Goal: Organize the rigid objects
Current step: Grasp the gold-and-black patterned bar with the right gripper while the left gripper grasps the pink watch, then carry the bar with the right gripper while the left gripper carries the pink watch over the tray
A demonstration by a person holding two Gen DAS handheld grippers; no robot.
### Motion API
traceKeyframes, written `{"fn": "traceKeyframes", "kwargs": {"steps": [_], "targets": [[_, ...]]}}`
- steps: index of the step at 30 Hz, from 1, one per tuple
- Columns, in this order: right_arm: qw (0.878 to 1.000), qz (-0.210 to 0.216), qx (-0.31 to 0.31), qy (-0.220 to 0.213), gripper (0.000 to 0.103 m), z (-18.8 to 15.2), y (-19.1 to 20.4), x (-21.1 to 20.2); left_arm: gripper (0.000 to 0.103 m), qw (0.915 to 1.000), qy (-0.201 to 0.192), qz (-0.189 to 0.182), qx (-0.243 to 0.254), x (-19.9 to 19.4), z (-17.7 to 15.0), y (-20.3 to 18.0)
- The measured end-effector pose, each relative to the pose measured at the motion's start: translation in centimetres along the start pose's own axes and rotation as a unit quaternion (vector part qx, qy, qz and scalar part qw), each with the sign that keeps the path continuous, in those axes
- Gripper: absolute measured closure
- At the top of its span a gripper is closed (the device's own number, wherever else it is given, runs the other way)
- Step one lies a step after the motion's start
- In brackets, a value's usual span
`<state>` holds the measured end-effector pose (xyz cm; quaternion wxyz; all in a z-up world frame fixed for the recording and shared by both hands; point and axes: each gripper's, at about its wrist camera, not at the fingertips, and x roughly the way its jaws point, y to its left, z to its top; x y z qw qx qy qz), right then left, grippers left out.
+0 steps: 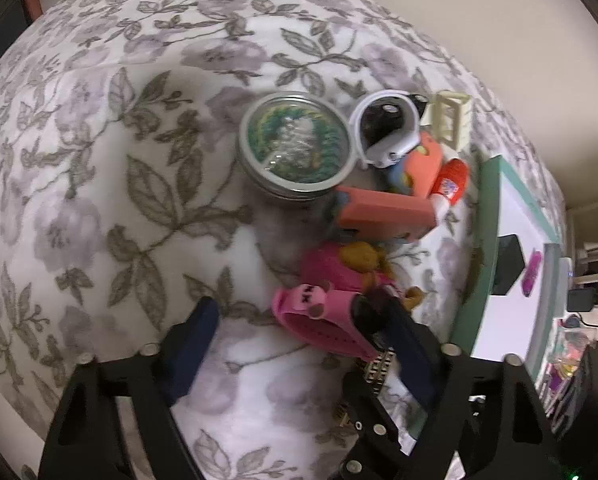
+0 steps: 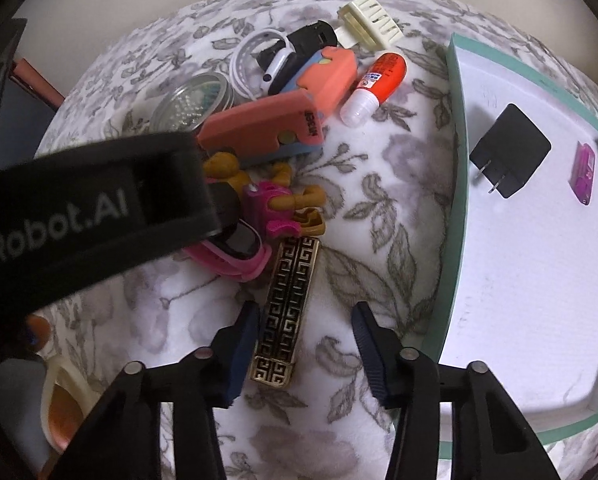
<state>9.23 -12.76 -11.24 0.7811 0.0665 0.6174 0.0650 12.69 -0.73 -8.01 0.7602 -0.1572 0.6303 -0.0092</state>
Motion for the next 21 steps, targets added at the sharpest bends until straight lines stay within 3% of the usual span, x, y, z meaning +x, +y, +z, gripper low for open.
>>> {"fn": "traceKeyframes", "kwargs": {"steps": [5, 7, 14, 21], "targets": [[1.000, 0.014, 0.003, 0.001, 0.072, -0.3, -0.8, -0.4, 0.047, 0.9996, 0.000, -0.029, 0.003, -0.1, -0.1, -0.6], [1.000, 0.023, 0.002, 0.002, 0.079, -0.2, -1.1, -0.5, 0.047, 0.9996, 0.000, -0.029, 0.003, -0.2, -0.1, -0.8], [1.000, 0.017, -0.004, 0.001, 0.079, 0.2, -0.8, -0.5, 0.047, 0.9998, -0.001, -0.018, -0.001, -1.0, 0.1, 0.0], [1.000, 0.020, 0.005, -0.013, 0.080, 0.4, -1.0, -2.6, 0.048, 0.9991, -0.034, -0.025, -0.007, -4.0, 0.6, 0.6]]}}
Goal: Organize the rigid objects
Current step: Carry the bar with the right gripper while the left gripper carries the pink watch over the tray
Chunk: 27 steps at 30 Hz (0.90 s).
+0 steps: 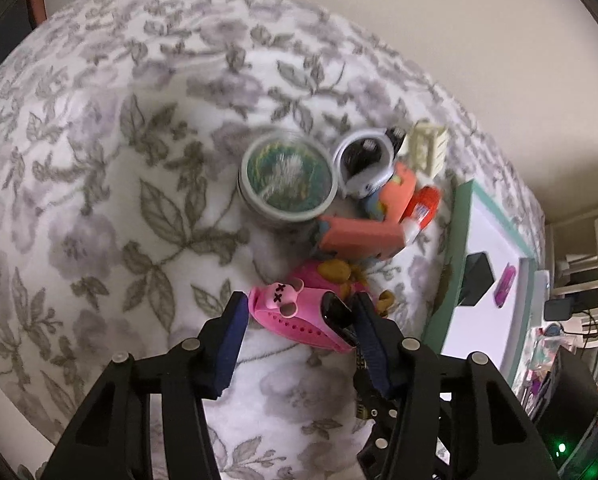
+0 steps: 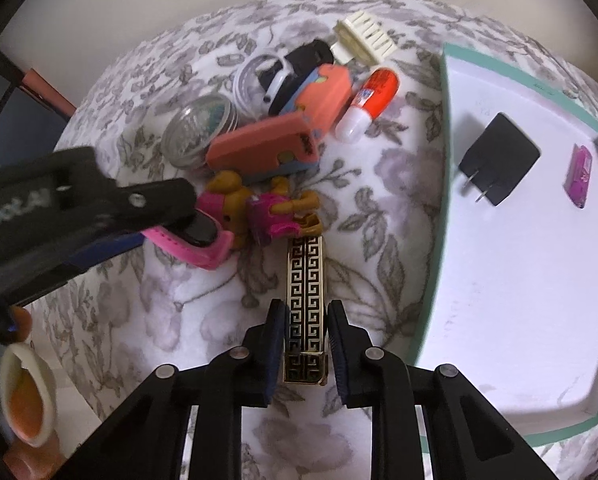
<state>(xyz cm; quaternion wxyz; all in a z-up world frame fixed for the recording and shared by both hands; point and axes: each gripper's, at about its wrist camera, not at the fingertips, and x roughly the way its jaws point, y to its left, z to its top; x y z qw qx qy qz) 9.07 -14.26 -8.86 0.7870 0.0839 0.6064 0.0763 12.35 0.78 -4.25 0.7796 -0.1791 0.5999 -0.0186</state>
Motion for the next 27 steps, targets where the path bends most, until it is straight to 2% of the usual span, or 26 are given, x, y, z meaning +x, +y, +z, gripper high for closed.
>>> {"fn": "traceKeyframes", "kwargs": {"steps": [5, 14, 21, 27], "targets": [[1.000, 0.009, 0.007, -0.023, 0.081, 0.5, -0.7, -2.2, 0.048, 0.9991, -0.041, -0.011, 0.007, -2.9, 0.5, -0.6], [0.997, 0.021, 0.027, -0.065, 0.081, 1.0, -2.4, -5.3, 0.048, 0.9965, -0.079, -0.019, 0.021, -5.6, 0.7, -1.8], [0.994, 0.007, 0.061, -0.095, 0.081, 1.5, -5.3, -7.7, 0.048, 0.9954, -0.079, -0.030, 0.043, -5.8, 0.1, -3.6], [0.988, -0.011, 0.113, -0.107, 0.081, 1.1, -9.9, -9.0, 0.048, 0.9944, -0.068, -0.039, 0.071, -5.1, -0.7, -5.8]]}}
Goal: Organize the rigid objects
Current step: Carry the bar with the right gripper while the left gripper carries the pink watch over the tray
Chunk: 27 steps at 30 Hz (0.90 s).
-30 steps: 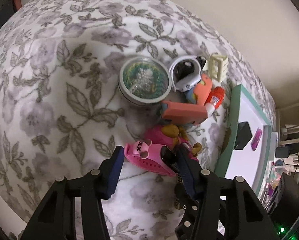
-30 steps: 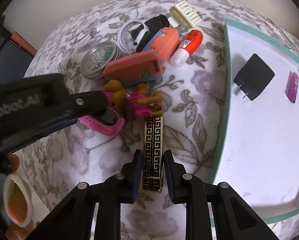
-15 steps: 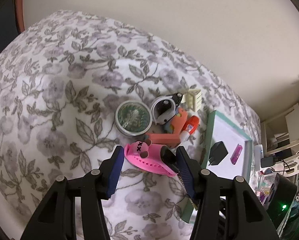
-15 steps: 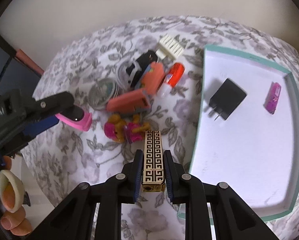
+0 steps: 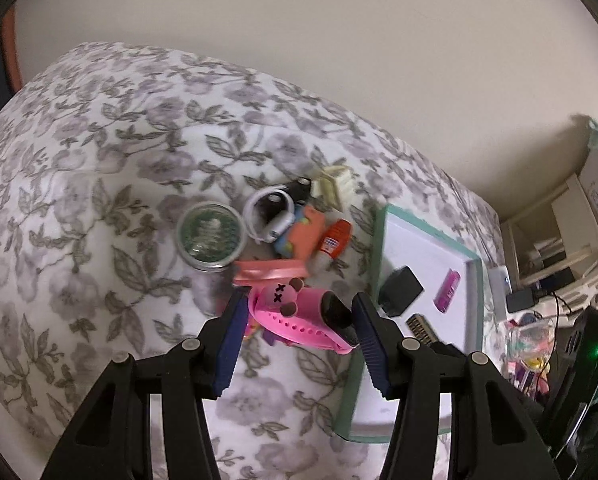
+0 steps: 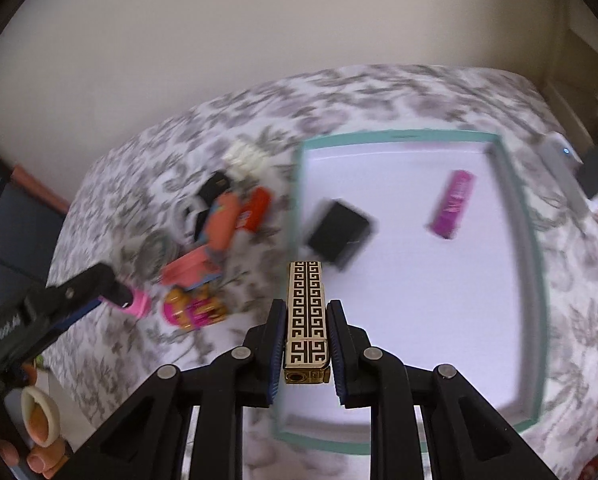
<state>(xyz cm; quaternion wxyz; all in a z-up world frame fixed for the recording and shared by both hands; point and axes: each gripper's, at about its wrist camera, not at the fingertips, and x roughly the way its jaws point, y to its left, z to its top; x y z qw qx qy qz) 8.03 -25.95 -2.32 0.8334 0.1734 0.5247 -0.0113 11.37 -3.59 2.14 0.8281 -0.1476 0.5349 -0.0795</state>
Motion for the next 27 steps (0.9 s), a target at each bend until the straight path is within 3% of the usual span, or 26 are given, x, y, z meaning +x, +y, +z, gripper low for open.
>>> {"fn": "traceKeyframes", "kwargs": {"steps": [8, 14, 20, 27], "targets": [[0.996, -0.030, 0.079, -0.018, 0.081, 0.2, -7.0, -1.8, 0.048, 0.9983, 0.022, 0.003, 0.053, 1.6, -1.2, -3.8], [0.992, -0.075, 0.102, -0.024, 0.081, -0.1, -10.7, -2.6, 0.048, 0.9941, 0.044, -0.005, 0.099, 2.9, -2.8, -7.2], [0.988, -0.094, 0.117, -0.017, 0.081, -0.9, -12.6, -2.2, 0.047, 0.9869, 0.073, -0.005, 0.144, 4.8, -4.7, -10.0], [0.989, -0.110, 0.101, 0.008, 0.081, -1.6, -12.3, 0.0, 0.047, 0.9804, 0.093, 0.010, 0.173, 6.9, -5.8, -11.3]]}}
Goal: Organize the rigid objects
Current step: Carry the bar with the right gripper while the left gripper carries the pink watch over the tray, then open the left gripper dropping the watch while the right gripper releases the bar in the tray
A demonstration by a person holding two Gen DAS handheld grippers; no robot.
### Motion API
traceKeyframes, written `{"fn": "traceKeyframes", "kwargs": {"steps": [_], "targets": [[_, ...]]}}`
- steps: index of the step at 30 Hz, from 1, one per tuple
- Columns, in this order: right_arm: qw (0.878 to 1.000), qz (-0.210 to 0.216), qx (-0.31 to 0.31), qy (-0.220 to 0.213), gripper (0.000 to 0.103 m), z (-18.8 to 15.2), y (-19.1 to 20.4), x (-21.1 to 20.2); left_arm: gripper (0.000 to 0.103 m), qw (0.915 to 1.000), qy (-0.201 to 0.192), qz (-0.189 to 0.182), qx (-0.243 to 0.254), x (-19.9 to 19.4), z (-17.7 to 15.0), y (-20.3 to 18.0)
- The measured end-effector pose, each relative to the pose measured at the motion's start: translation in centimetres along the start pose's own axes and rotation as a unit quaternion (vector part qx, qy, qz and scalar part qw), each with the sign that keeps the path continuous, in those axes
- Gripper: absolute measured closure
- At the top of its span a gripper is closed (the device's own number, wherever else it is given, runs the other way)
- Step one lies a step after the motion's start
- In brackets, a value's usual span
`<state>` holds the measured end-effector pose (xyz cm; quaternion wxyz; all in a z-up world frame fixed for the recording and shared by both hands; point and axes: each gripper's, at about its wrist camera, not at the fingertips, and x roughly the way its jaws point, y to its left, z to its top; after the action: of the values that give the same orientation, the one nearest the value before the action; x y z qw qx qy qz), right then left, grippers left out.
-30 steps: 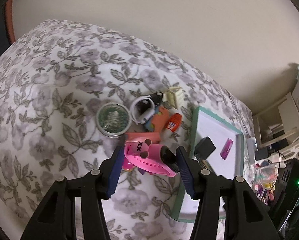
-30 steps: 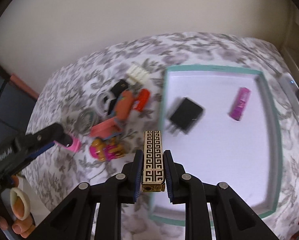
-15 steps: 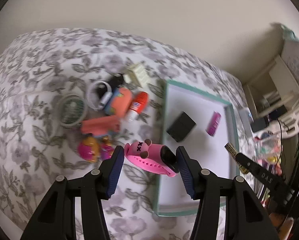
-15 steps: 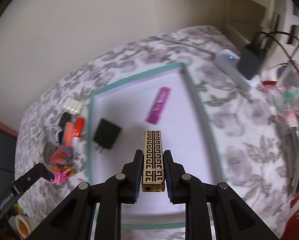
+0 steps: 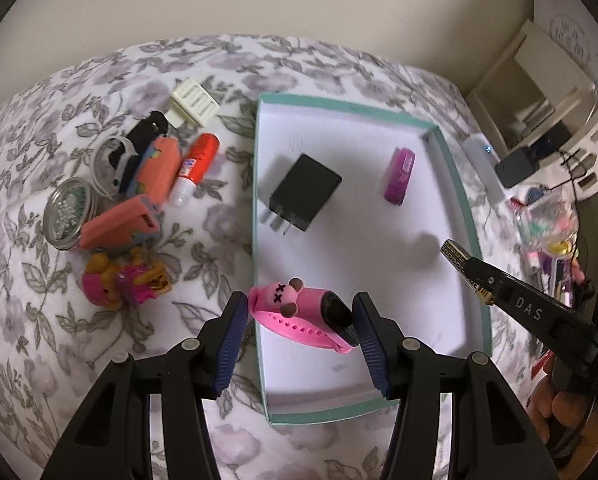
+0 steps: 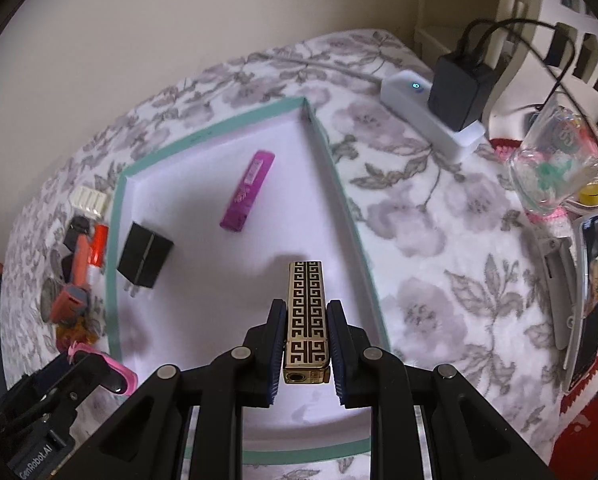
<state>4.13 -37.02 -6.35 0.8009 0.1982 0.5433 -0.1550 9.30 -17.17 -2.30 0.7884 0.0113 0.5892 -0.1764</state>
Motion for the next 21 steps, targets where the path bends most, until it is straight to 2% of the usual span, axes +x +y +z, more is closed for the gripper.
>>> {"fn": "traceKeyframes", "kwargs": {"steps": [14, 16, 17, 18, 21], "targets": [[0.999, -0.021, -0.018, 0.043, 0.081, -1.2, 0.1, 3.1, 0.047, 0.9997, 0.018, 0.014, 0.013, 2.6, -0.2, -0.7], [0.999, -0.022, -0.018, 0.043, 0.081, -1.2, 0.0, 3.2, 0.044, 0.9997, 0.013, 0.014, 0.014, 2.5, -0.2, -0.8], [0.999, -0.018, -0.019, 0.046, 0.081, -1.1, 0.1, 3.2, 0.038, 0.9997, 0.013, 0.014, 0.014, 2.5, -0.2, -0.8], [0.999, -0.018, -0.019, 0.046, 0.081, -1.0, 0.1, 3.2, 0.036, 0.9997, 0.012, 0.014, 0.013, 2.4, -0.2, -0.8], [0.998, -0.020, -0.020, 0.048, 0.081, -1.0, 0.0, 3.2, 0.036, 0.9997, 0.013, 0.017, 0.014, 2.5, -0.2, -0.8]]}}
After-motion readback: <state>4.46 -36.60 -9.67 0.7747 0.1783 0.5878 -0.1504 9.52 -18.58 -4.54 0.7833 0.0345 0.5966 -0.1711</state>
